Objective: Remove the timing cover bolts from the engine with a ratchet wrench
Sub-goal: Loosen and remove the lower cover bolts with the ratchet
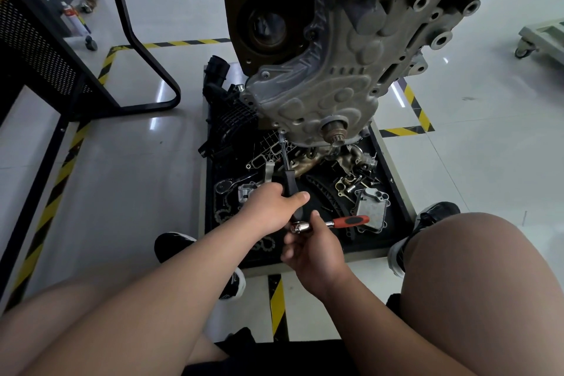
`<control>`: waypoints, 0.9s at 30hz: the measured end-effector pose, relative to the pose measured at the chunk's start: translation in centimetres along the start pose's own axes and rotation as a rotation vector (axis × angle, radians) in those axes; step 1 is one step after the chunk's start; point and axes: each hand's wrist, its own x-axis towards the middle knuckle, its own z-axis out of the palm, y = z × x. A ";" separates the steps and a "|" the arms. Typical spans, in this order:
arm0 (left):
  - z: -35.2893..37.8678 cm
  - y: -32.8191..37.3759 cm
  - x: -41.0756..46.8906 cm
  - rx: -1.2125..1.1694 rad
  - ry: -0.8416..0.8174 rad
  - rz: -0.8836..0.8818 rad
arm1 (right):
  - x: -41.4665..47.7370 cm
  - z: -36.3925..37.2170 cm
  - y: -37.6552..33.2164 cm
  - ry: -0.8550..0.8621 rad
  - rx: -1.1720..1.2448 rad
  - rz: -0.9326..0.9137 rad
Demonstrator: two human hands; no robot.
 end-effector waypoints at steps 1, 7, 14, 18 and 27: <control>-0.1 0.0 0.0 -0.001 0.003 0.004 | 0.1 -0.1 -0.1 -0.032 0.024 0.023; 0.0 0.0 0.1 0.022 0.029 0.018 | 0.3 -0.6 0.1 -0.011 -0.224 -0.193; 0.2 0.1 0.3 -0.019 0.049 0.014 | 0.0 -0.6 0.4 0.119 -1.125 -0.695; 0.2 0.0 0.5 -0.018 0.055 0.007 | -0.1 -0.2 0.6 0.060 -0.903 -0.638; 0.1 0.2 0.2 0.009 0.052 0.022 | 0.1 1.1 -0.5 0.004 -0.325 -0.329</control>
